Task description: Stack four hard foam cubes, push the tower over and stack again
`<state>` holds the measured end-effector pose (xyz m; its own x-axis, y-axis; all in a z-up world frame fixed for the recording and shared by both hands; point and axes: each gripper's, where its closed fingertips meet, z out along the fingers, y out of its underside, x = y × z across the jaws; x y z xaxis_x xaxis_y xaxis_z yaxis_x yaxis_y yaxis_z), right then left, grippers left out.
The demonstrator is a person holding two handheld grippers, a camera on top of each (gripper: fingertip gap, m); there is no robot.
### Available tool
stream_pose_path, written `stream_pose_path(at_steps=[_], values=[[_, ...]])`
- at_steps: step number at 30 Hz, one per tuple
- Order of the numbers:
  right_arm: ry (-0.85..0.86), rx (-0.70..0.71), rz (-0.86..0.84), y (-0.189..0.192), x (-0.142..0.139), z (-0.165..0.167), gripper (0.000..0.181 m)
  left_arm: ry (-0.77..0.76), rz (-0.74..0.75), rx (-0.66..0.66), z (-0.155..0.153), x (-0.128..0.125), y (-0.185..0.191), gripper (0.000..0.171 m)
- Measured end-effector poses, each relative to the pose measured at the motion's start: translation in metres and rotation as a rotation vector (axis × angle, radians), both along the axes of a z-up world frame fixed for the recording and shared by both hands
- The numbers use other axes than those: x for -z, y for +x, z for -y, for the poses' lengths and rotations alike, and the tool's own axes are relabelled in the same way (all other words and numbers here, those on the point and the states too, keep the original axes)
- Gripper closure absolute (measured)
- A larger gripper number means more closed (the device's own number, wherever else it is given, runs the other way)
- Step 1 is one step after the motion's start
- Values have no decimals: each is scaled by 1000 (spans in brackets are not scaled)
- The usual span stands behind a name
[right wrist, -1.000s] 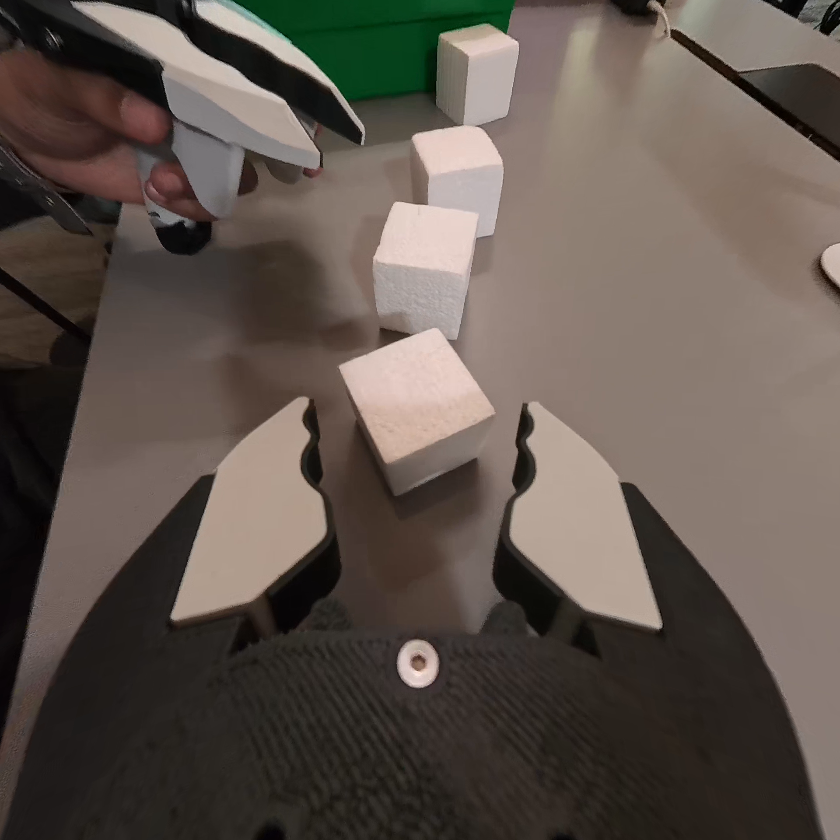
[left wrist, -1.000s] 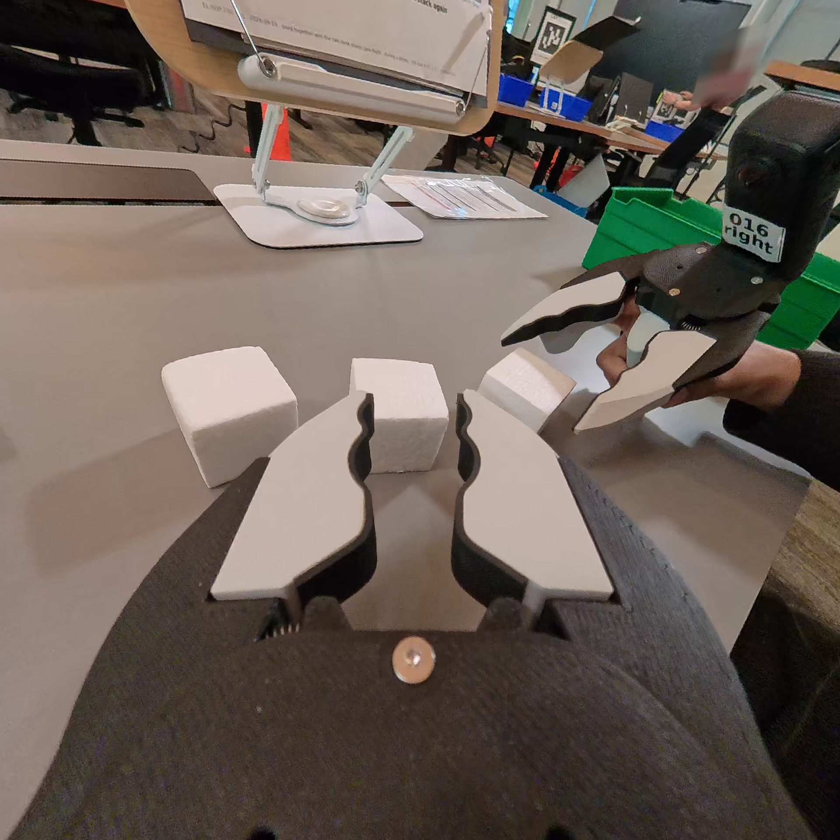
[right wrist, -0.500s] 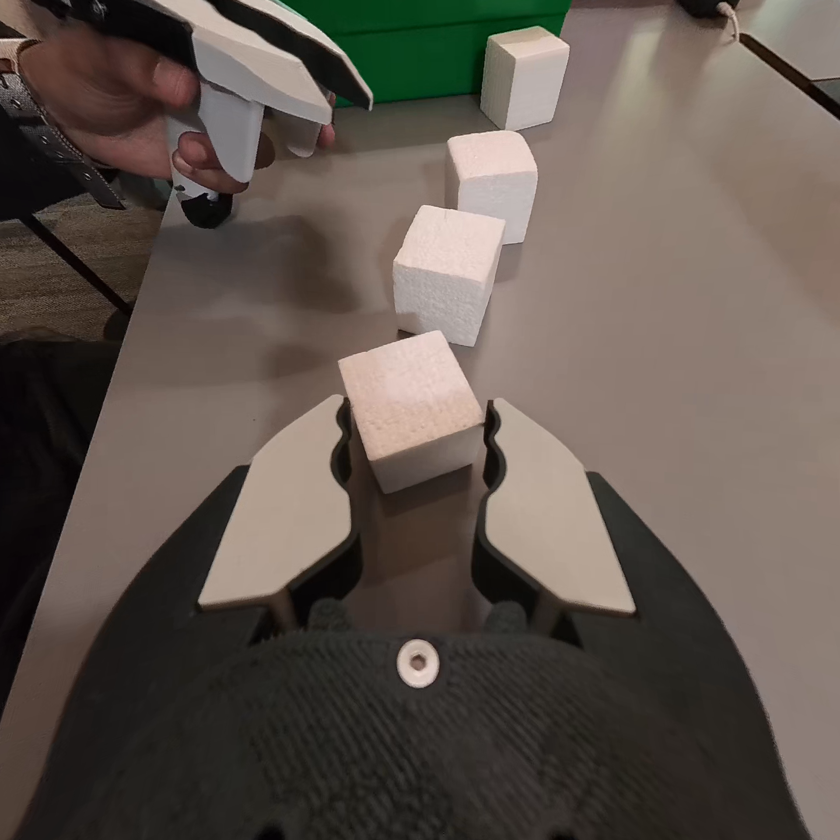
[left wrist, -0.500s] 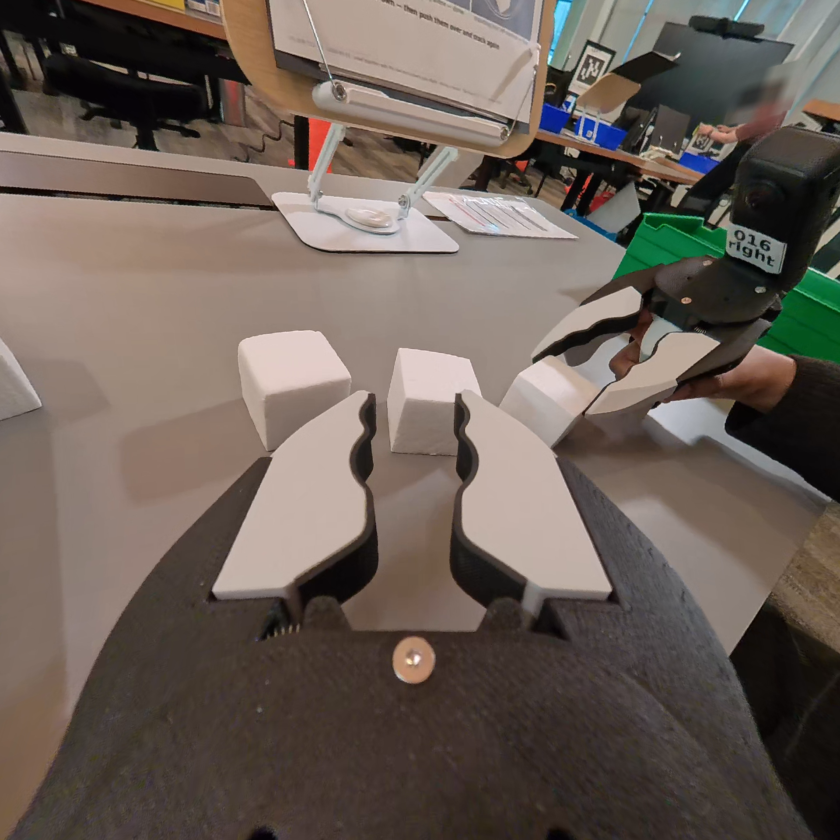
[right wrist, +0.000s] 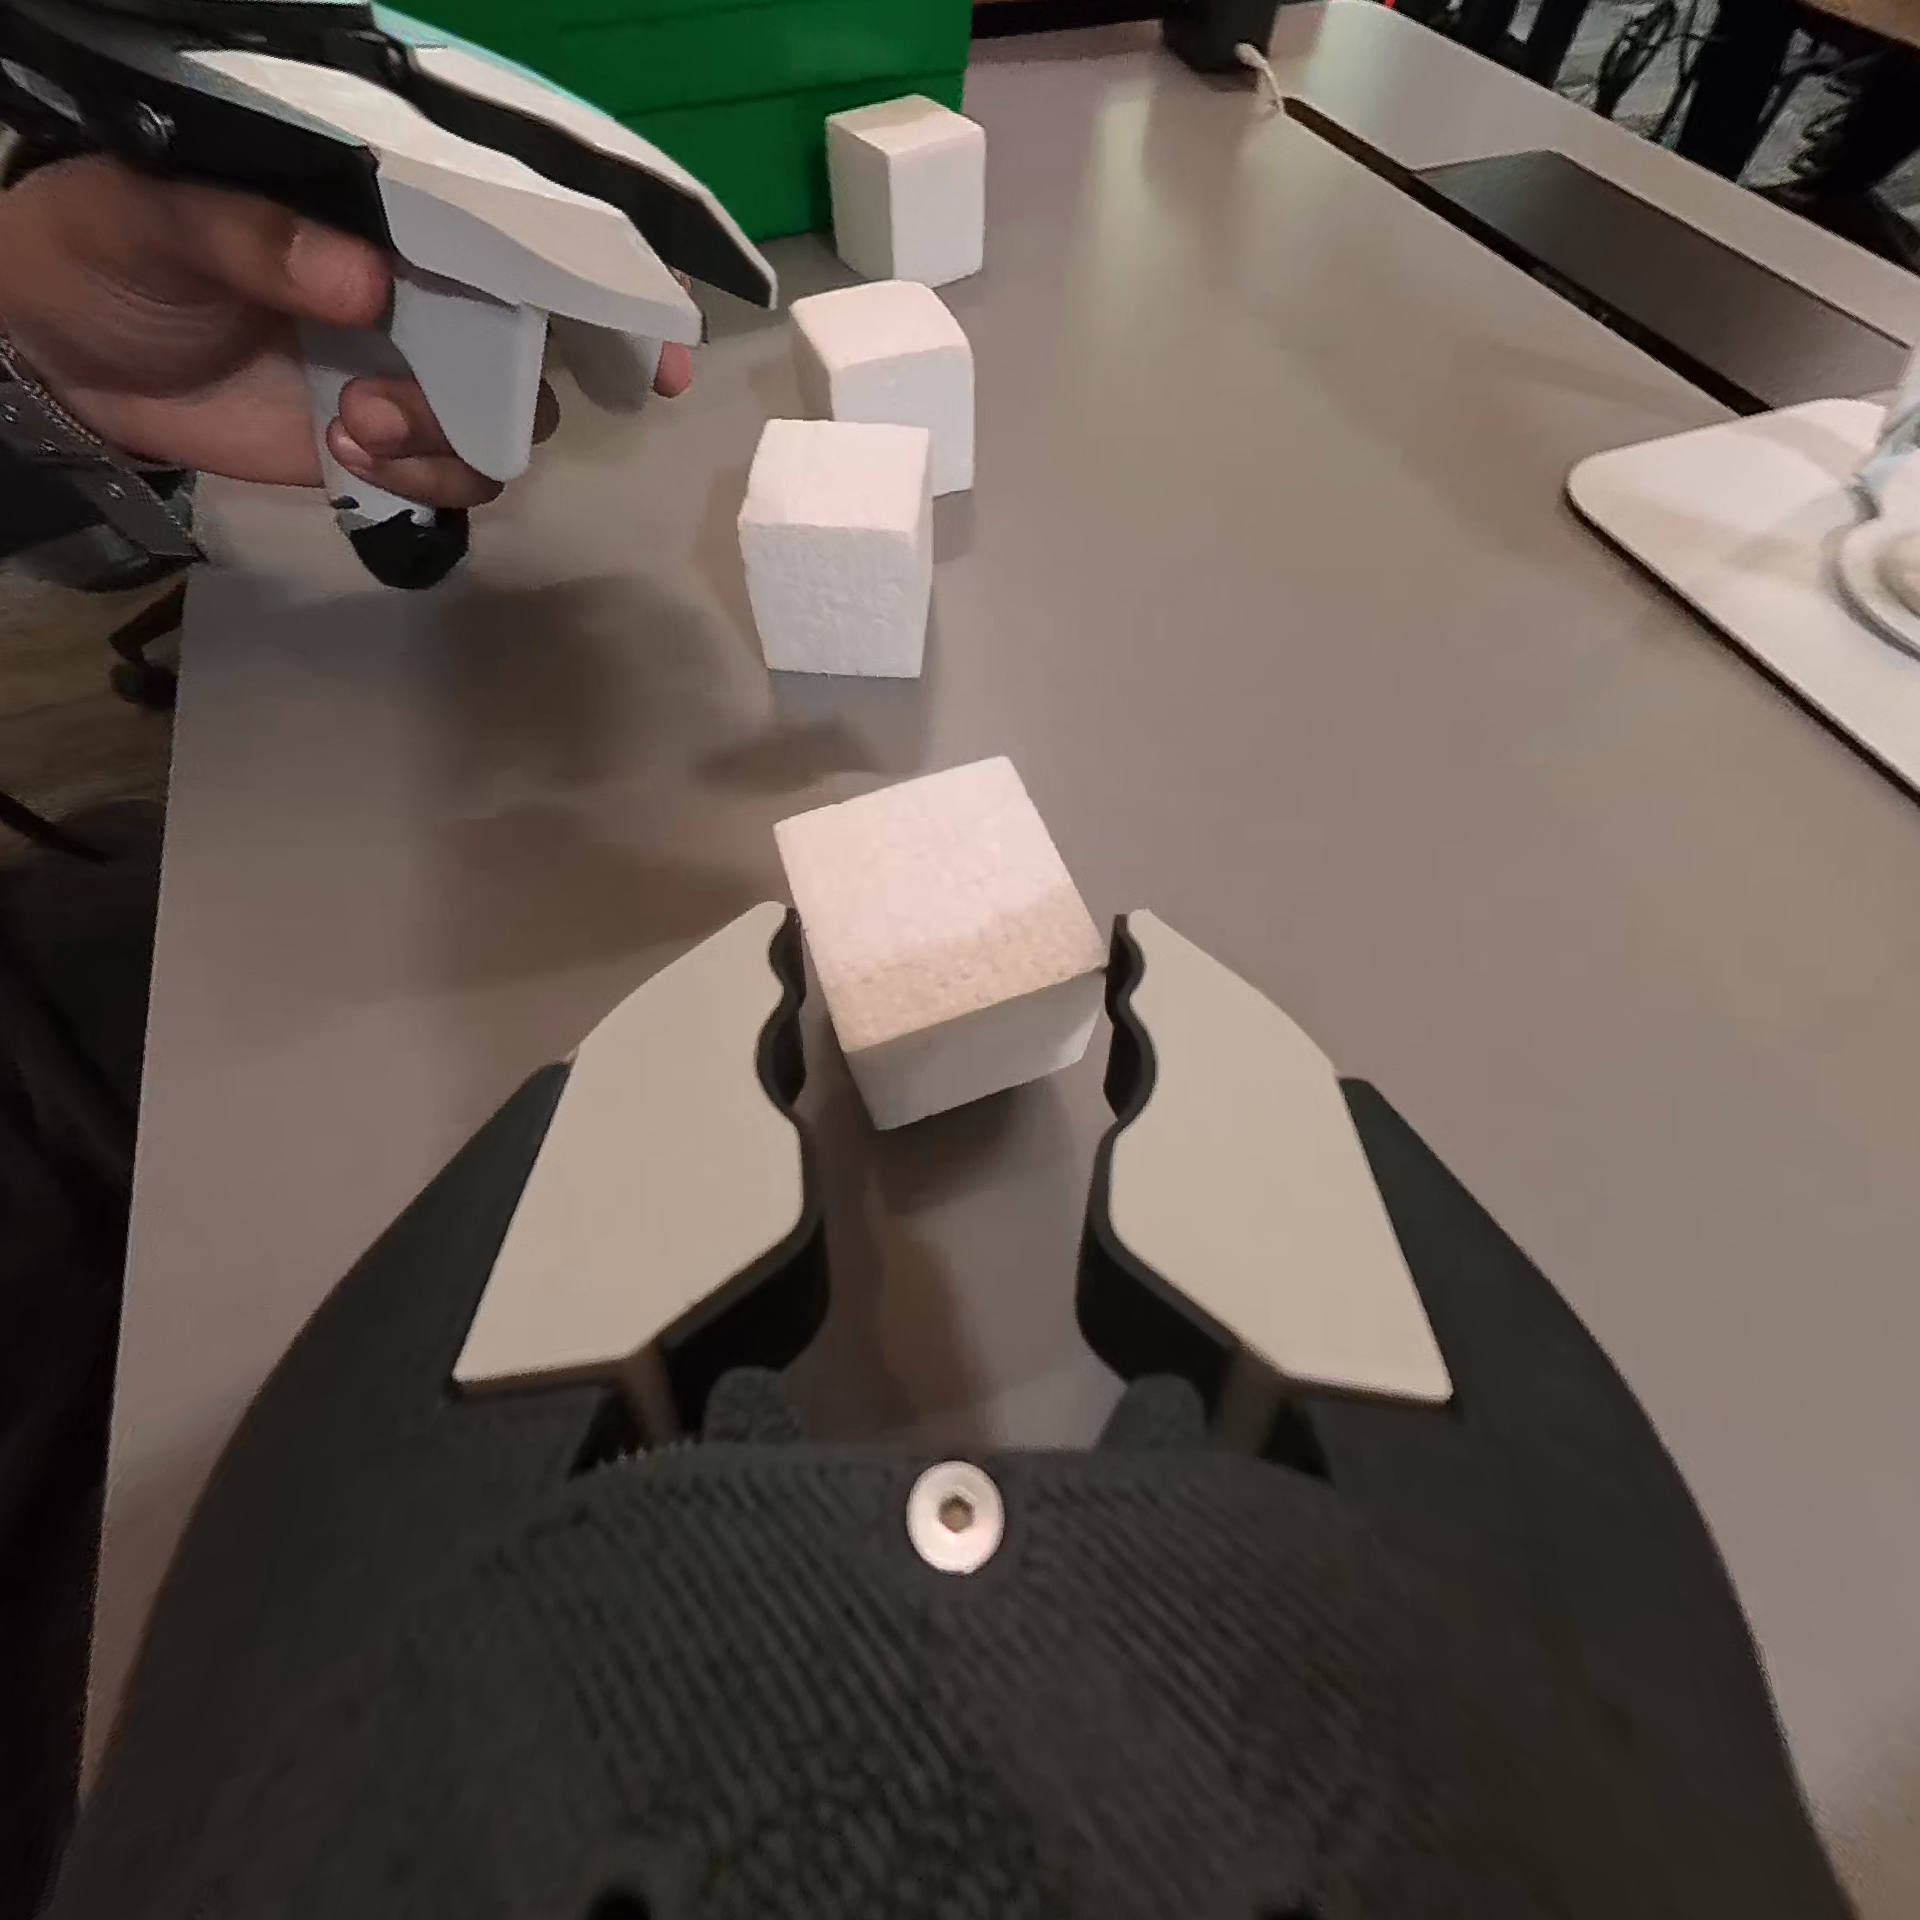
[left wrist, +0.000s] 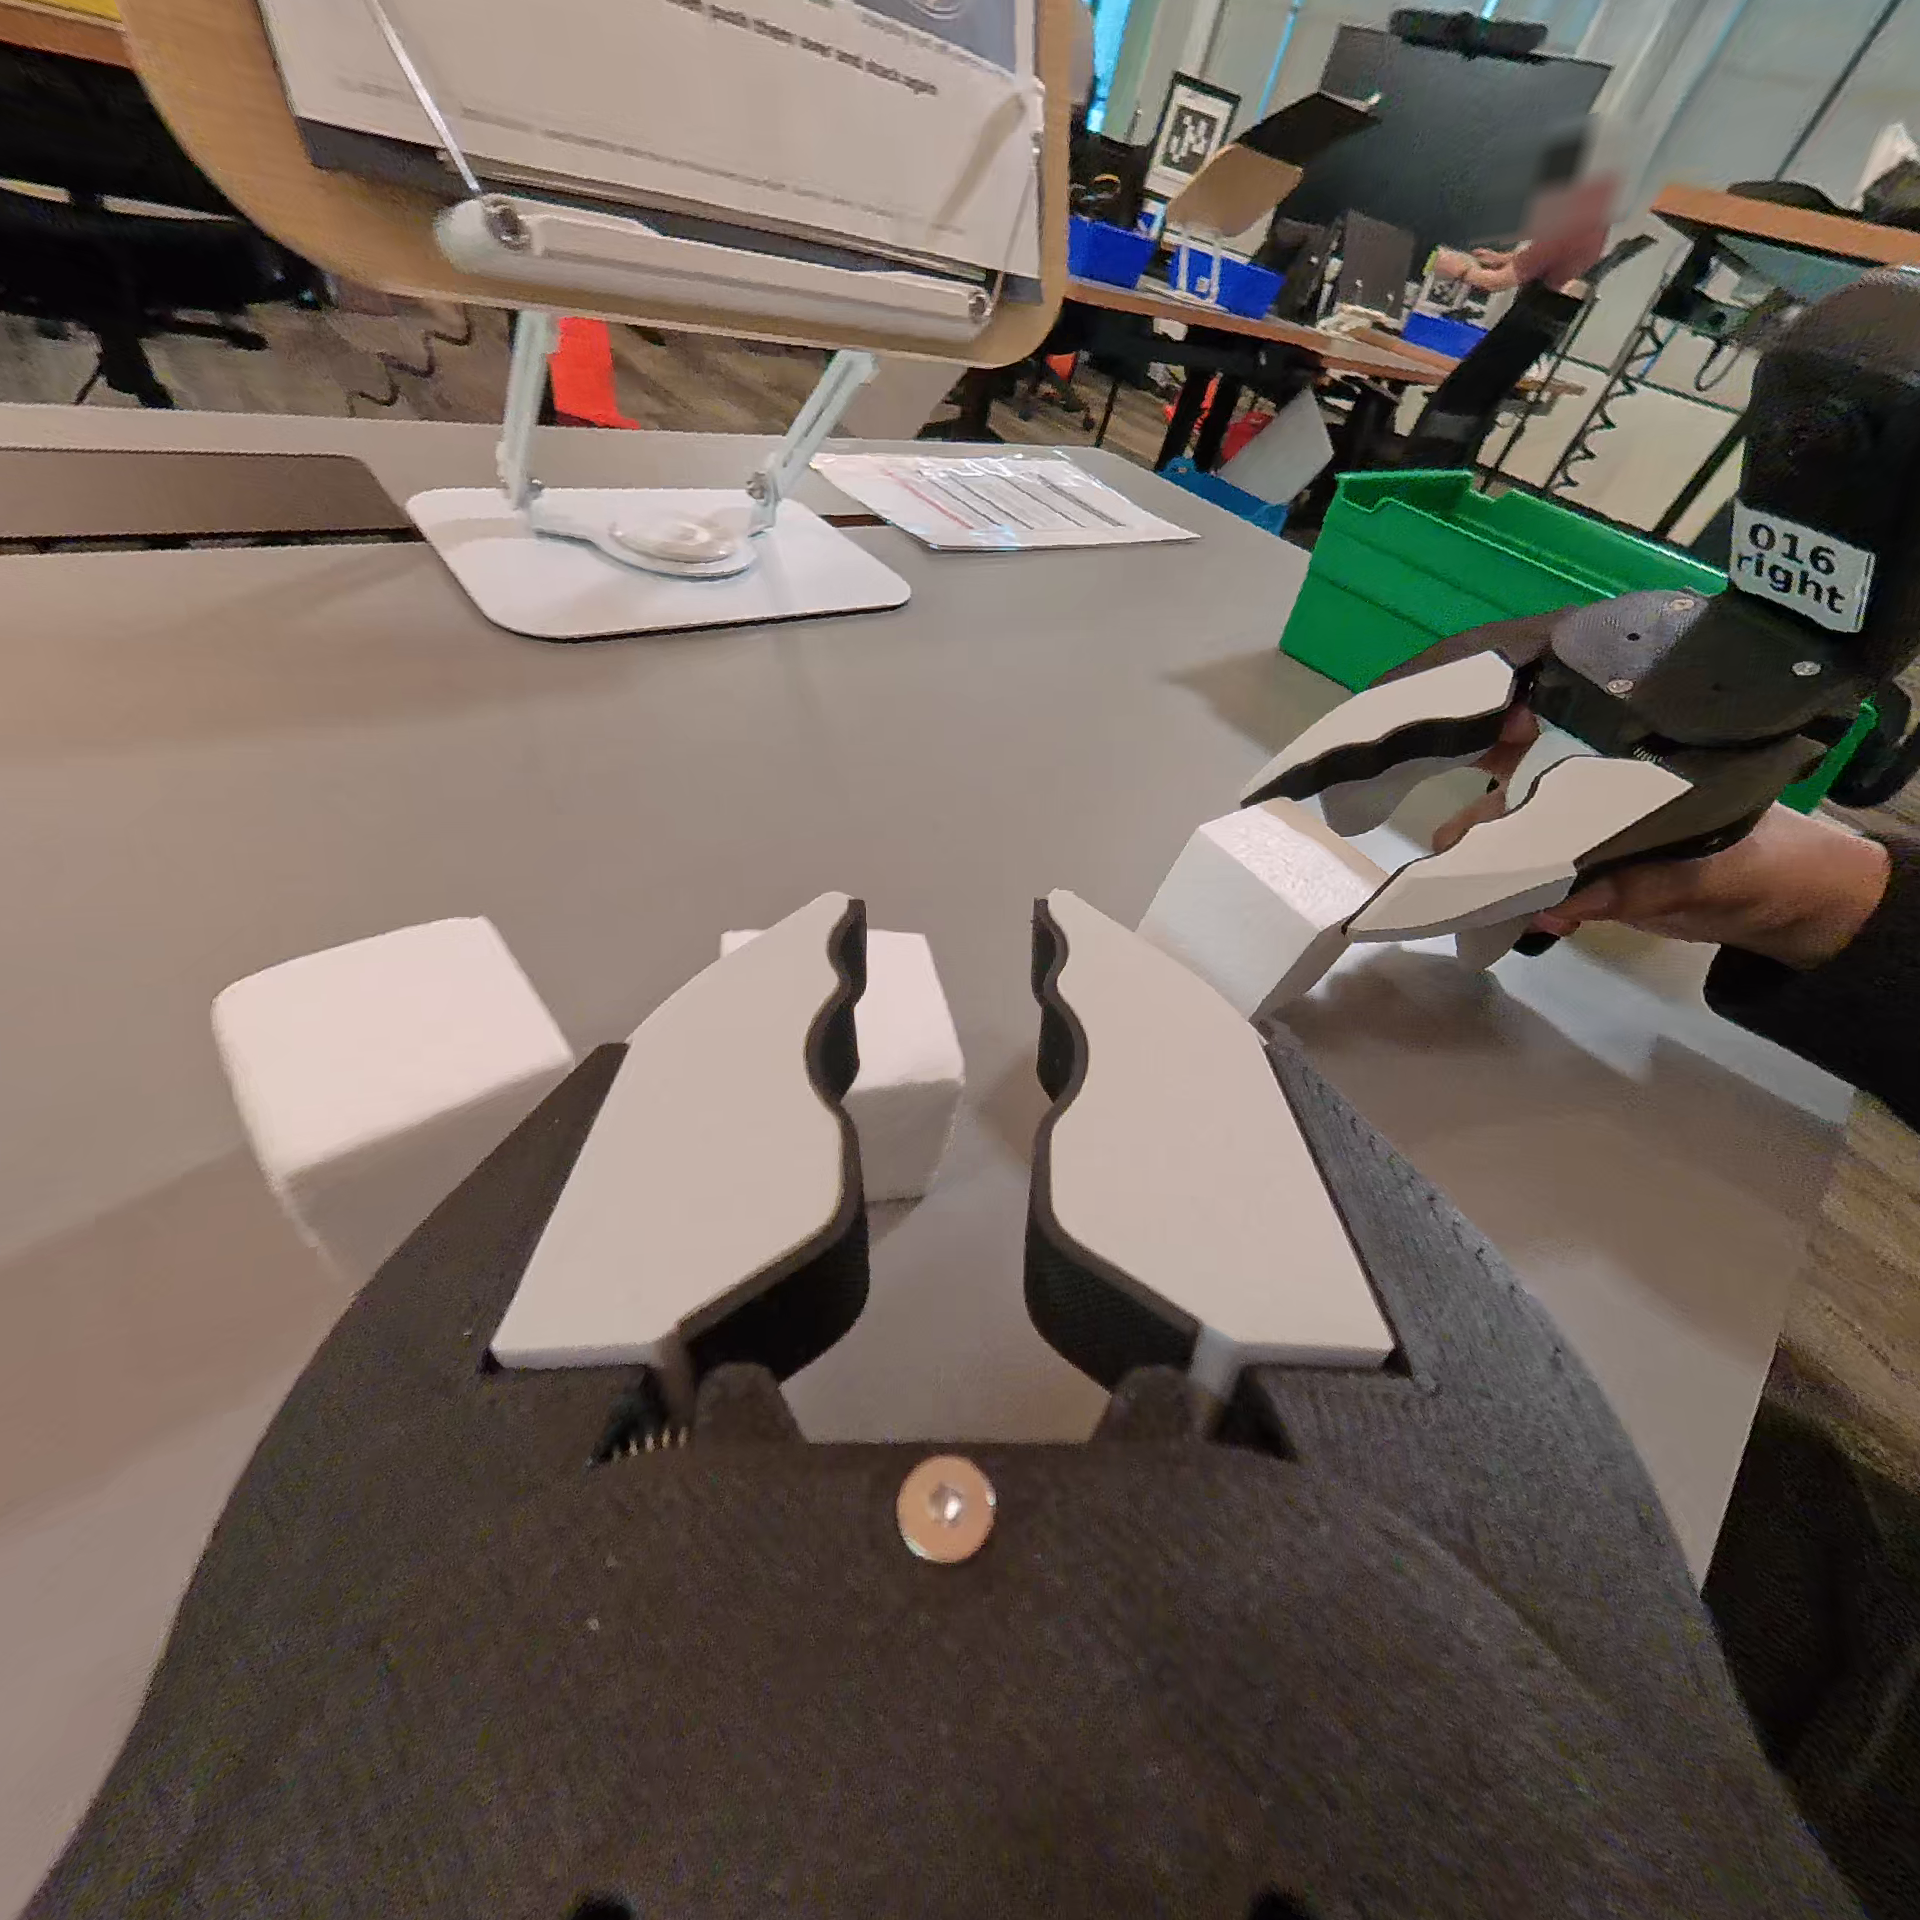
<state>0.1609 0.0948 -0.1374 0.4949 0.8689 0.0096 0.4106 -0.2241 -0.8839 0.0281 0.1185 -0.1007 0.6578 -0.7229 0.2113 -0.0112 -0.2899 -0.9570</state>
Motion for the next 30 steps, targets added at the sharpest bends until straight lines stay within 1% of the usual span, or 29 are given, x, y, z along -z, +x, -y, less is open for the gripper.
stream_pose_path(at_steps=[4, 7, 20, 24, 30], values=[[2, 32, -3, 10, -2, 3, 124, 33, 3, 44, 2, -5, 13, 141], [1, 29, 0, 9, -1, 3, 124, 25, 3, 53, 3, -4, 15, 141], [-9, -43, 47, -16, 9, 0, 124, 3, 16, -20, 2, -2, -14, 140], [-16, -42, 50, -15, 10, 1, 124, -2, 28, -24, 1, -3, -15, 140], [-5, -36, 32, -13, 6, 1, 124, 5, 18, -19, 1, -3, -12, 140]])
